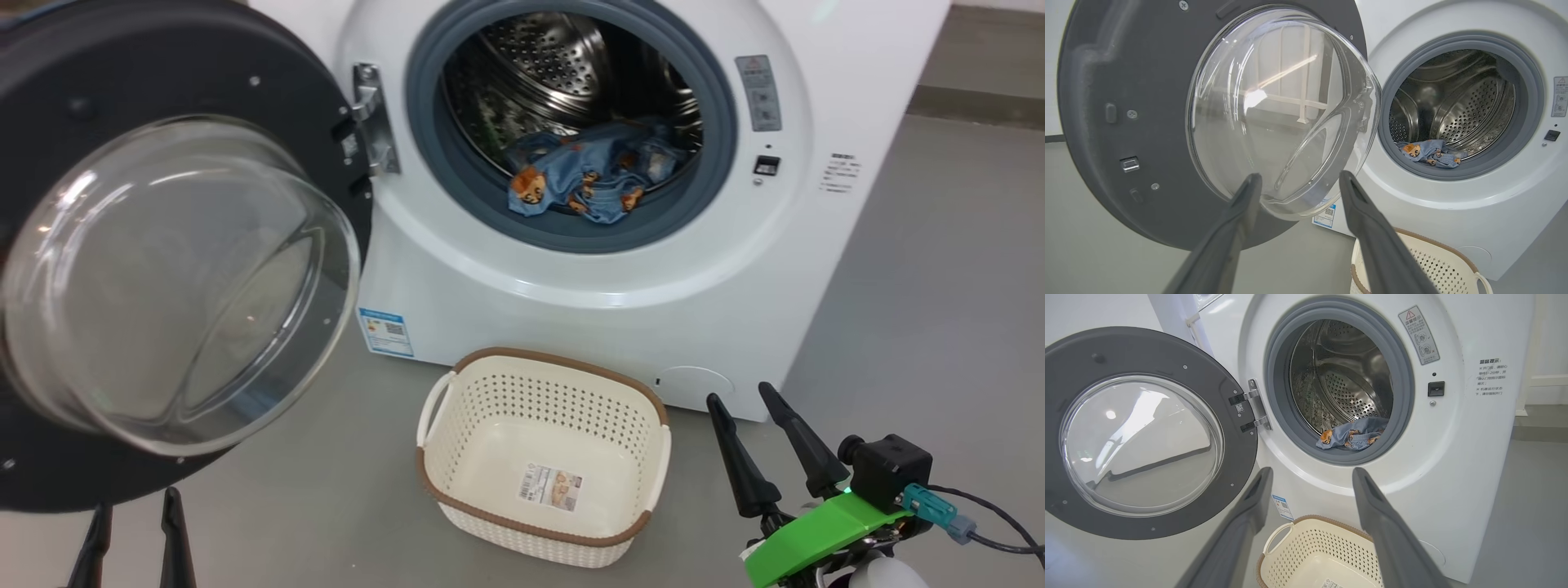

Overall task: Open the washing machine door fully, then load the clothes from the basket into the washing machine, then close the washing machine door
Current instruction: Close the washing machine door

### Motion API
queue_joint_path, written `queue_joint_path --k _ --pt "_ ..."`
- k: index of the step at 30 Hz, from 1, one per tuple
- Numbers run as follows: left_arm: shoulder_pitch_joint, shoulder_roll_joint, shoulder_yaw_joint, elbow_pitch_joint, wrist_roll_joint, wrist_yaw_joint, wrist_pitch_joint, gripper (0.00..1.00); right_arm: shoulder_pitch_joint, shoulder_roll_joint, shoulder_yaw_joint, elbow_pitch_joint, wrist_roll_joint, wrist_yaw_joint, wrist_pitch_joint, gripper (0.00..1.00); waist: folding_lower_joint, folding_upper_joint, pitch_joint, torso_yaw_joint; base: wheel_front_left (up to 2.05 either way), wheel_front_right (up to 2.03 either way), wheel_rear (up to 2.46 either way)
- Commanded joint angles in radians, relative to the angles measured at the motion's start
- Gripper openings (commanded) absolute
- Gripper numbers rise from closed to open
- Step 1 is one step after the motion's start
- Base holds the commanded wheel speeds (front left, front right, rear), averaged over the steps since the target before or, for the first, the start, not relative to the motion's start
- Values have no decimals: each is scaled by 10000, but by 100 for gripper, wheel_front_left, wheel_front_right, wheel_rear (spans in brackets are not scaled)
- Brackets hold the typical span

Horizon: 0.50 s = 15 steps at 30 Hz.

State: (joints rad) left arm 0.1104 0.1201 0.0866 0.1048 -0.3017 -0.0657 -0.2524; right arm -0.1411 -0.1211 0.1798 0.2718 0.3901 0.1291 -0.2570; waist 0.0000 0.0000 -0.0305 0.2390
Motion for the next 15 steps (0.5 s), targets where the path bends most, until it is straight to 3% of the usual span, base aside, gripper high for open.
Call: queue_joint_path --k 1,15 --pt "-381 104 379 -233 68 98 -93 100 3 28 204 -201 139 16 -48 100 0 0 -95 298 0 0 0" --pt "-355 77 422 -251 191 267 -93 100 53 100 192 -202 219 16 -48 100 0 0 -230 1569 0 0 0"
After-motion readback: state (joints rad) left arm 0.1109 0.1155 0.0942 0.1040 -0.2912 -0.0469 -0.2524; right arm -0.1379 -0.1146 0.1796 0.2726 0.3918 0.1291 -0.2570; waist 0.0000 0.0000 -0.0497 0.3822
